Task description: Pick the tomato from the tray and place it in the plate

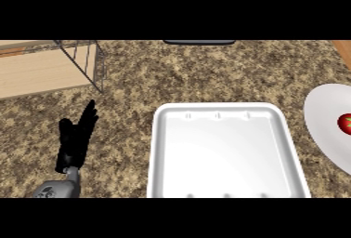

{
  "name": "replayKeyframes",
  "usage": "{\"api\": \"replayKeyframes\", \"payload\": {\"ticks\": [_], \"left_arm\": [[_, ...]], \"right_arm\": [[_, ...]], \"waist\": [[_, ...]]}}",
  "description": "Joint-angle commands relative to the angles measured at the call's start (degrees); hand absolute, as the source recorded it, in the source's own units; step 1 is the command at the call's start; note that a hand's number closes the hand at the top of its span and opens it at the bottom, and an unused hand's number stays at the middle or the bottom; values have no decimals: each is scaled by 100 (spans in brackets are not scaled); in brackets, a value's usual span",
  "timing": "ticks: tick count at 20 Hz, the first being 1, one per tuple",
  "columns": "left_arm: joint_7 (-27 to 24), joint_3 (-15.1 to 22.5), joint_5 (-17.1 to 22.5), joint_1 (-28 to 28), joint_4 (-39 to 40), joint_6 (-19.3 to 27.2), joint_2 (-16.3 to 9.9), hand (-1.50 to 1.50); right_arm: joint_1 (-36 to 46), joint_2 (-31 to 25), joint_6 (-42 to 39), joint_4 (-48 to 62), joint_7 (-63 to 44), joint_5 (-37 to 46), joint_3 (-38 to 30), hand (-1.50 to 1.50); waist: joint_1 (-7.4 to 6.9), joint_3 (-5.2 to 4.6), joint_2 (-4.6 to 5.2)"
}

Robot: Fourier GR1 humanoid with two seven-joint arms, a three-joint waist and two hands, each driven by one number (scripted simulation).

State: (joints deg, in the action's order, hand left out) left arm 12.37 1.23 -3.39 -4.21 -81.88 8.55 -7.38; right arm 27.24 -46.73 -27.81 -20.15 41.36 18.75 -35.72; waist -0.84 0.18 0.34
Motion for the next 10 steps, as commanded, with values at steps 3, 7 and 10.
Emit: {"api": "replayKeyframes", "payload": {"ticks": [3,7,10], "left_arm": [[44,45,12,135,-201,-73,44,0],[-104,28,-76,99,-74,10,109,0],[324,-18,-66,-177,-180,-54,-9,0]], "right_arm": [[-80,129,109,343,802,110,226,-150],[97,-9,284,604,737,101,267,-150],[343,-163,245,679,460,89,299,-150]], "waist": [[-29,0,3],[-39,1,11],[-52,4,15]]}}
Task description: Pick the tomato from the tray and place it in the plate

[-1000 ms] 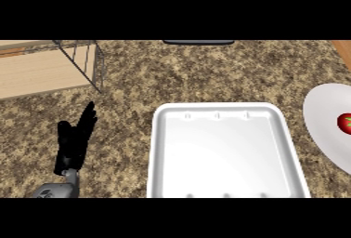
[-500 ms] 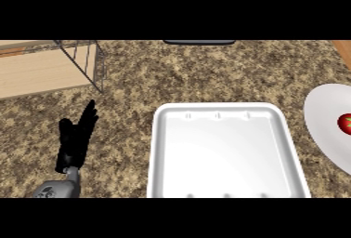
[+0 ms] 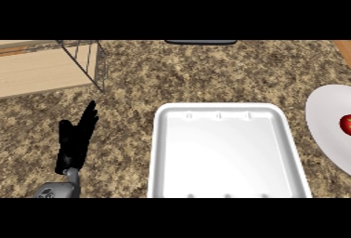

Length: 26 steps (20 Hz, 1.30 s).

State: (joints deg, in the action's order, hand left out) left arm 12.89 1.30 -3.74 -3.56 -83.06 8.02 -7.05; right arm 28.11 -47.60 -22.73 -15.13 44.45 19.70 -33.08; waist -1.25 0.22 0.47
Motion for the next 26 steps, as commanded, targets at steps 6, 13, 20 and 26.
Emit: {"api": "replayKeyframes", "payload": {"ticks": [6,13,20,26], "left_arm": [[-326,-152,92,152,189,-230,-119,0],[-46,-2,-102,-90,119,69,140,0],[200,-132,66,-200,-39,-133,-26,0],[-3,-77,-26,-6,-81,-76,14,0]], "right_arm": [[-101,-272,-77,393,537,-5,35,-150],[-117,-454,9,517,555,-33,13,-150],[-424,-633,-37,579,806,-190,-122,-150],[-588,-547,229,714,780,-405,-341,-150]], "waist": [[-16,2,13],[-45,15,34],[-14,23,29],[-36,29,36]]}}
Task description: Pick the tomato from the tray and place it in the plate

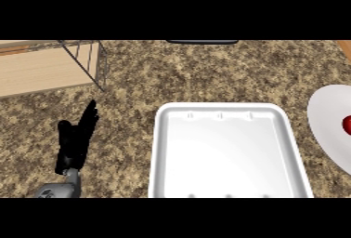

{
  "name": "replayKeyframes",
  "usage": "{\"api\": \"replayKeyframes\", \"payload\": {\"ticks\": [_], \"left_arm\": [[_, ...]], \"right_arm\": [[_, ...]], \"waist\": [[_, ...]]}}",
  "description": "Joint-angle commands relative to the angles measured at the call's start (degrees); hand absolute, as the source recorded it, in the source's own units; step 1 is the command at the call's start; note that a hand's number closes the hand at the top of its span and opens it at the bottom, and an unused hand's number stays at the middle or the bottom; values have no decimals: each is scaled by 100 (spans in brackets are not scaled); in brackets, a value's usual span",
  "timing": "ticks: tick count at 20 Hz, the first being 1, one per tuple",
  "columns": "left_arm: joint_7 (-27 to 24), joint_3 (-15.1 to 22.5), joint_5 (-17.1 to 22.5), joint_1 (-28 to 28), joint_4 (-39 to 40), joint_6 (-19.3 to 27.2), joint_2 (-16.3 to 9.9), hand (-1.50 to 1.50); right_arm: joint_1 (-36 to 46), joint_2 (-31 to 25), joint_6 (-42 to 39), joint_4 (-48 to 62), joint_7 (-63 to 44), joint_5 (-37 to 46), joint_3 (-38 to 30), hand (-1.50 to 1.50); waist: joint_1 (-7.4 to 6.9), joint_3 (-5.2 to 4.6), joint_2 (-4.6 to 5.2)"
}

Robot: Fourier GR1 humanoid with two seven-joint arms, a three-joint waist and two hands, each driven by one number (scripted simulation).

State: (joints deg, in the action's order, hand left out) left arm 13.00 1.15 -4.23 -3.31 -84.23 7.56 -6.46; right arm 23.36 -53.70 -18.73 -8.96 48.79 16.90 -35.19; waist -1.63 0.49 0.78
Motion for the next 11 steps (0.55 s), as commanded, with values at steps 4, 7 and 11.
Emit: {"api": "replayKeyframes", "payload": {"ticks": [4,7,11], "left_arm": [[64,-181,153,-148,96,-137,-117,0],[93,-76,104,-27,-104,-104,-57,0],[-106,3,-9,-33,130,7,89,0]], "right_arm": [[-167,-86,-173,103,213,-111,-119,-150],[-124,-266,-226,121,41,-161,-177,-150],[-185,-191,225,72,74,-92,-138,-150]], "waist": [[0,3,7],[-46,11,7],[-51,19,35]]}}
